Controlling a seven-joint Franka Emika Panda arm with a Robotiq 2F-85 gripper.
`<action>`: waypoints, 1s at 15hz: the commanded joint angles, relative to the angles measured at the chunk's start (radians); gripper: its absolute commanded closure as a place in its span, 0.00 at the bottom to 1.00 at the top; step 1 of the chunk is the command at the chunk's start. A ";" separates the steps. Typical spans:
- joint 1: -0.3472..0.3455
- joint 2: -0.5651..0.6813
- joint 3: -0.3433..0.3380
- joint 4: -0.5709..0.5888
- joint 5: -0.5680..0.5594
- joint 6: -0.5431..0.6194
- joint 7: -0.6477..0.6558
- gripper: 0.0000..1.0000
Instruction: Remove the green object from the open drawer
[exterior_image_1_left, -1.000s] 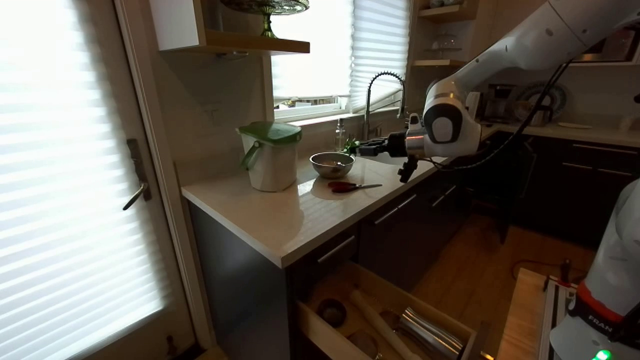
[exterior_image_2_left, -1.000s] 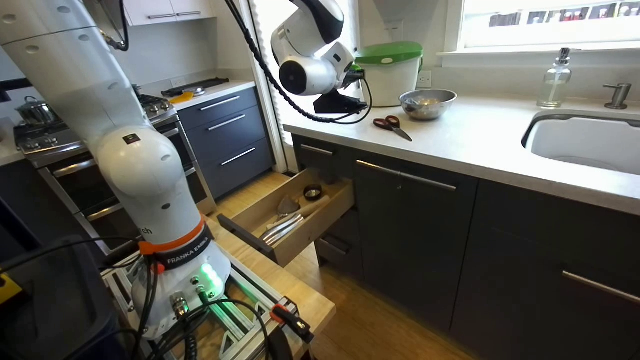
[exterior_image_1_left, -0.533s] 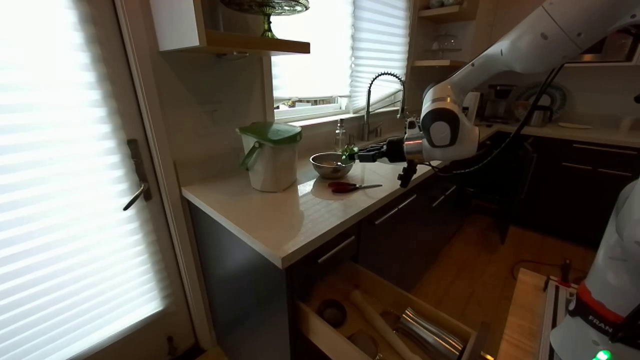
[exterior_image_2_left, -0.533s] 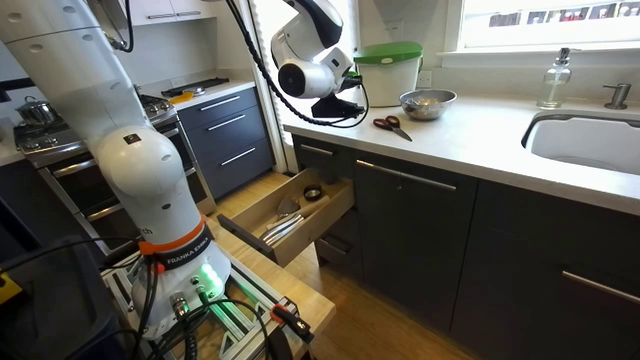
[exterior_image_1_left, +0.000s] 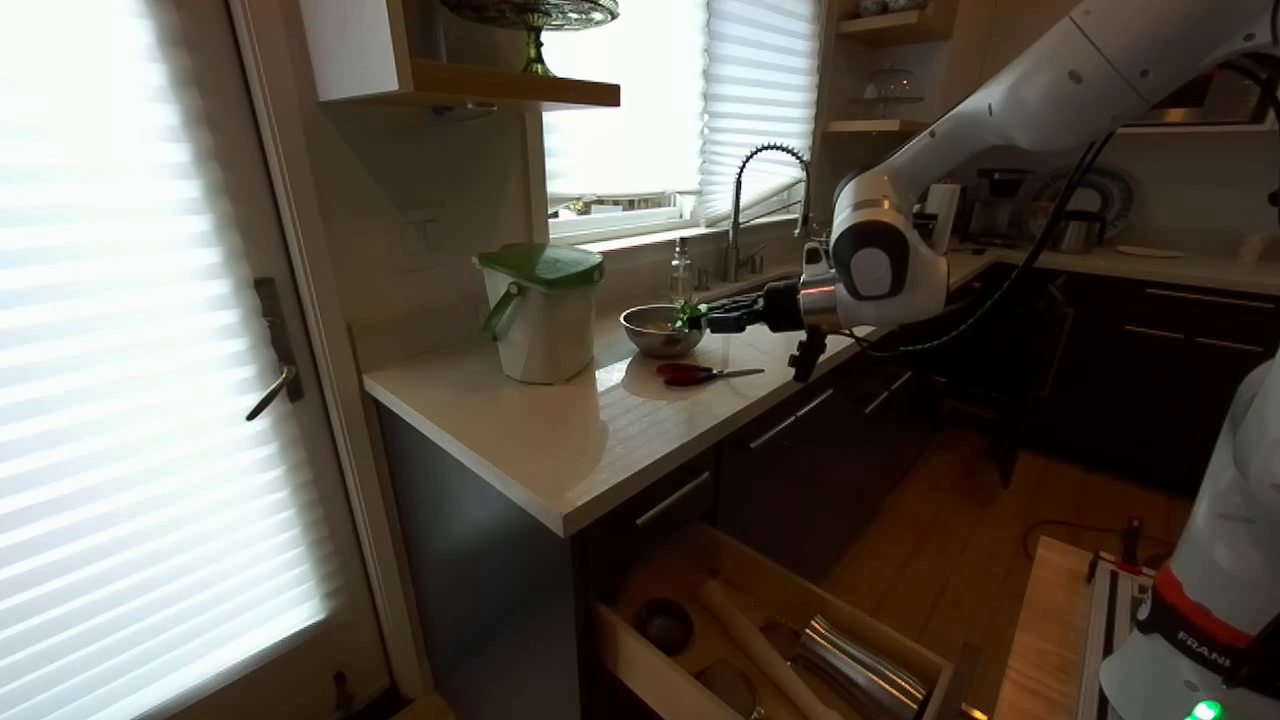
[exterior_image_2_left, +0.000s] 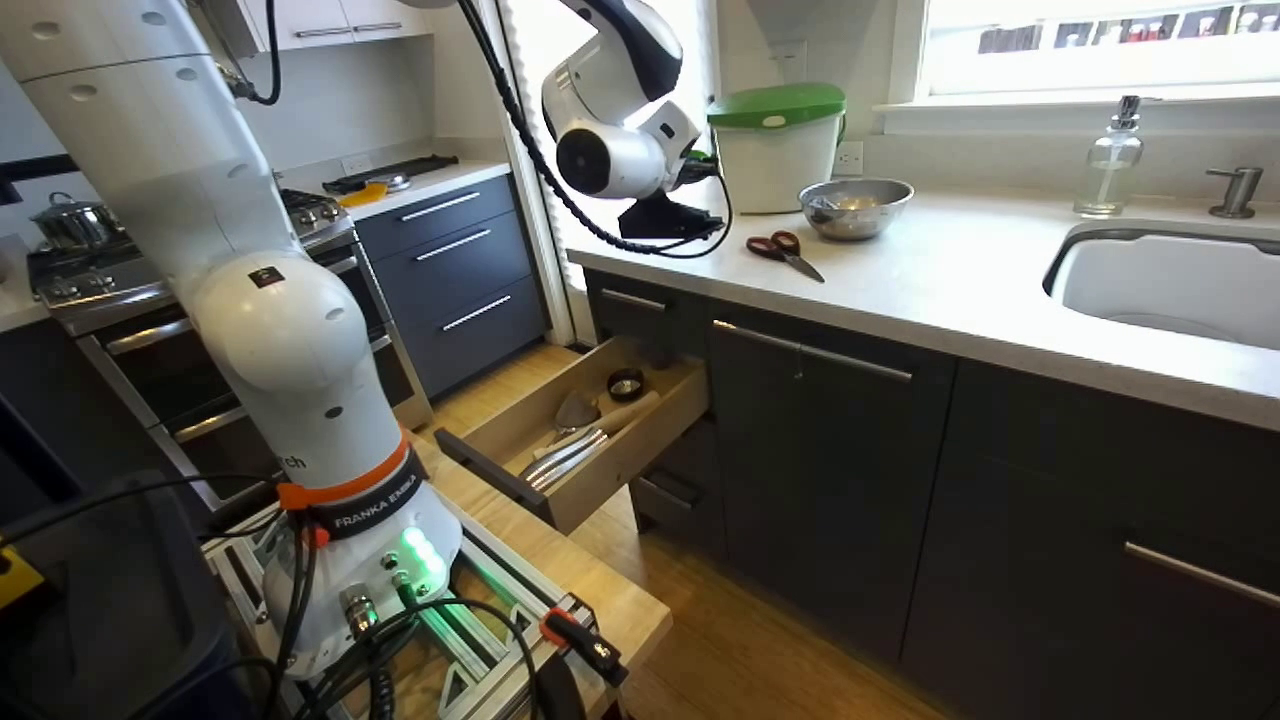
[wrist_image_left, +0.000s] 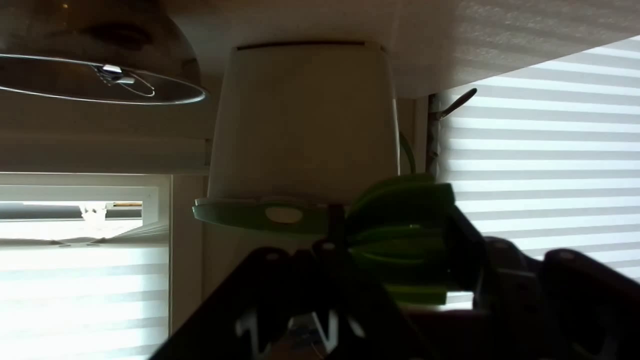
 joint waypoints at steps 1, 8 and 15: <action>0.012 0.044 0.002 0.046 0.008 0.082 -0.044 0.76; 0.036 0.119 0.046 0.134 -0.008 0.280 -0.035 0.76; 0.094 0.222 0.056 0.184 -0.017 0.364 -0.035 0.76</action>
